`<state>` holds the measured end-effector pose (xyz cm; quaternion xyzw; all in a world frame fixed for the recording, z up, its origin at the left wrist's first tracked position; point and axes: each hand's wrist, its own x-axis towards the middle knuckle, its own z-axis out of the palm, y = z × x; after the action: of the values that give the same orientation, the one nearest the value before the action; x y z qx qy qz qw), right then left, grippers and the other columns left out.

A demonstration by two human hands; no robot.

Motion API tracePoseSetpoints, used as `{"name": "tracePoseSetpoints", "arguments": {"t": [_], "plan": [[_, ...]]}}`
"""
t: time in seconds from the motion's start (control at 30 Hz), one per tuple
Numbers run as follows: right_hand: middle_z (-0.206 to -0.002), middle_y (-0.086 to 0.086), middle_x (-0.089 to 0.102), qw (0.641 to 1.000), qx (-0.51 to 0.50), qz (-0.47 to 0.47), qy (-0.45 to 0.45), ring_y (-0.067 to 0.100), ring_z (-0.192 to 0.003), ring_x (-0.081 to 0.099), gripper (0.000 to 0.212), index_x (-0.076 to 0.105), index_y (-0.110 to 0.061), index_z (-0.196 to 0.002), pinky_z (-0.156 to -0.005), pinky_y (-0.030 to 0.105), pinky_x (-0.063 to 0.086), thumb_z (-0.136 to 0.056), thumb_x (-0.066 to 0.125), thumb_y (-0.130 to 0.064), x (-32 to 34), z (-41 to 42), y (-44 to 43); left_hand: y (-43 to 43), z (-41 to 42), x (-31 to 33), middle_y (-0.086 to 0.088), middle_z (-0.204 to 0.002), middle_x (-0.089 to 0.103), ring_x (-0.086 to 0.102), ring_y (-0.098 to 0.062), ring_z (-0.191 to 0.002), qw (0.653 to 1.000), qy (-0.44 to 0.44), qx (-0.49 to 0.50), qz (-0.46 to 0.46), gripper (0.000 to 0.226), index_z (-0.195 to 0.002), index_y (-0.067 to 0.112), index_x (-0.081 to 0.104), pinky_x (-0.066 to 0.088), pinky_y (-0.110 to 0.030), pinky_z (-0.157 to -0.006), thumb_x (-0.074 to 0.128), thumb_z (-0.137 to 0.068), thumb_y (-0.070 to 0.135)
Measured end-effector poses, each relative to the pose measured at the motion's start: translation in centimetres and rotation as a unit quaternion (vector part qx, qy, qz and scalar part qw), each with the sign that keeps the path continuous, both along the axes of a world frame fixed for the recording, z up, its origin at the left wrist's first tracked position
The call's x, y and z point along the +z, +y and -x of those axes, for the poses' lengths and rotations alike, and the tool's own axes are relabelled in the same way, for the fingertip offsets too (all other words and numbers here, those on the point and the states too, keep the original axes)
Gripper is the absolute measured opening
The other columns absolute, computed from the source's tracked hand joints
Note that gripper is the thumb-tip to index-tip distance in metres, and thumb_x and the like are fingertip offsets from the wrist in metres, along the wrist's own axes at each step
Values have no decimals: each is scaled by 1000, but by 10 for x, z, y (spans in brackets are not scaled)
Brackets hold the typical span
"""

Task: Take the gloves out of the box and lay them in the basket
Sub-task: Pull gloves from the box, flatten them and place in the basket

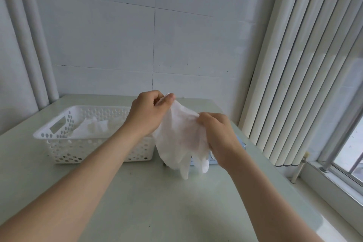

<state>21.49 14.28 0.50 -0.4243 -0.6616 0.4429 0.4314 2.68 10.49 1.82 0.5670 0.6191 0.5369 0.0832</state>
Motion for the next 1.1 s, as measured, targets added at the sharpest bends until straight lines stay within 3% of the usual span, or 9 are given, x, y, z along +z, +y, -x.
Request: {"name": "tracePoseSetpoints", "arguments": {"t": [0.13, 0.23, 0.37, 0.47, 0.53, 0.63, 0.8, 1.0, 1.1], "plan": [[-81, 13, 55, 995, 68, 62, 23, 30, -74, 53, 41, 69, -5, -81, -69, 46, 38, -75, 72, -46, -2, 0, 3, 1, 6, 4, 9, -67, 46, 45, -11, -62, 1000, -19, -10, 8, 41, -84, 9, 59, 38, -31, -64, 54, -106, 43], [-75, 8, 63, 992, 118, 43, -13, 26, -69, 60, 23, 73, -11, -73, -67, 37, 43, -85, 73, -30, -3, -3, 2, 0, 12, 11, 16, -58, 46, 44, -3, -55, 1000, -11, 7, -4, 35, -88, 14, 62, 35, -28, -60, 55, -106, 42], [-67, 3, 54, 997, 63, 31, -18, 21, -60, 52, 25, 65, -2, -75, -63, 31, 42, -93, 67, -20, -7, 0, -1, -3, 29, 17, 17, -57, 46, 43, -3, -53, 1000, -25, 16, -6, 37, -89, 11, 65, 37, -29, -60, 58, -104, 44], [-70, -2, 69, 998, 39, 38, 30, 20, -64, 63, 20, 79, -15, -83, -61, 30, 50, -96, 66, -23, -5, 8, -5, -5, 44, 19, 6, -75, 55, 52, -15, -70, 999, -51, 17, 3, 36, -91, 14, 68, 42, -32, -70, 58, -104, 46], [-82, 2, 80, 998, 12, 40, 46, 23, -74, 74, 15, 82, -23, -93, -63, 37, 58, -96, 69, -29, -2, 16, -7, -5, 53, 19, 5, -78, 55, 52, -17, -74, 998, -63, 24, 10, 36, -89, 15, 67, 43, -33, -72, 57, -104, 46], [-82, -2, 81, 998, -35, -26, 36, 19, -80, 78, 11, 81, -26, -93, -70, 40, 64, -95, 72, -32, 4, 34, -3, -7, 69, 17, 4, -80, 56, 52, -17, -75, 996, -70, 50, 16, 34, -89, 16, 66, 43, -32, -72, 56, -105, 45], [-76, -6, 75, 982, -52, -169, -61, 6, -60, 68, 10, 77, -24, -95, -55, 19, 52, -99, 72, -32, 16, 73, 19, -11, 94, 13, 1, -80, 57, 50, -19, -72, 990, -94, 105, 15, 35, -92, 12, 66, 40, -33, -68, 55, -105, 43], [-90, 2, 73, 961, -33, -223, -158, 19, -83, 68, 13, 76, -24, -102, -68, 38, 61, -98, 74, -36, 18, 131, 46, -18, 137, -3, -10, -81, 62, 58, -35, -88, 972, -72, 219, 36, 37, -96, 3, 66, 47, -40, -76, 52, -107, 36], [-89, 6, 73, 947, -5, -242, -209, 19, -76, 69, 12, 74, -23, -106, -66, 38, 61, -98, 75, -32, 13, 153, 54, -21, 155, -12, -9, -86, 62, 60, -39, -91, 959, -17, 271, 75, 35, -92, 7, 59, 47, -41, -73, 49, -108, 36]]}}
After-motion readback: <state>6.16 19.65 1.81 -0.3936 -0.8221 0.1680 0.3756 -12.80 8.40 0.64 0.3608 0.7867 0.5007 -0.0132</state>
